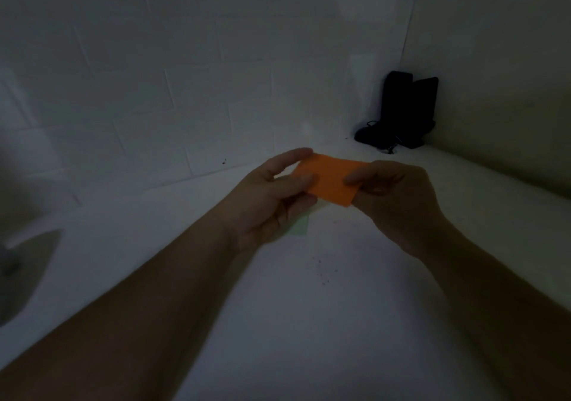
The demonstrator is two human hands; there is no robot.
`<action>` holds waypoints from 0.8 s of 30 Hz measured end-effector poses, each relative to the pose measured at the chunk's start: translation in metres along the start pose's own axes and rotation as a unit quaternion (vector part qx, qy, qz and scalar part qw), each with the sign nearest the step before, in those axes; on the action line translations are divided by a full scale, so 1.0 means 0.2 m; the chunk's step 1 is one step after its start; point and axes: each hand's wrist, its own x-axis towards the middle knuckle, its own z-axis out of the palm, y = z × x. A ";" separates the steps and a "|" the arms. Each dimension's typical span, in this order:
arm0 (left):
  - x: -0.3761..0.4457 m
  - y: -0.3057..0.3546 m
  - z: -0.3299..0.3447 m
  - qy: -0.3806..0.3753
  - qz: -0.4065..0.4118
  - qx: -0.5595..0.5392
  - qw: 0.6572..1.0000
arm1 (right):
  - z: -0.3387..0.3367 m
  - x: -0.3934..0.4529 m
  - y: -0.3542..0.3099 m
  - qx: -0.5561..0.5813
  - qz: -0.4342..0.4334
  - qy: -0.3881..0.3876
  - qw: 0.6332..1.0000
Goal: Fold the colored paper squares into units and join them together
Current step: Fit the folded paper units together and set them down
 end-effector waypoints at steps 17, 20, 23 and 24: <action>0.02 -0.06 0.00 0.049 0.080 0.215 0.972 | 0.00 0.01 0.01 0.010 -0.022 -0.078 0.997; 0.02 -0.05 0.00 0.056 0.069 0.180 0.980 | 0.00 0.01 -0.01 0.133 0.043 -0.051 0.989; 0.02 -0.05 0.01 0.057 0.070 0.163 0.982 | 0.00 0.02 0.01 0.159 0.080 -0.039 0.983; 0.02 -0.05 0.01 0.057 0.074 0.166 0.982 | 0.00 0.02 0.01 0.157 0.089 -0.030 0.983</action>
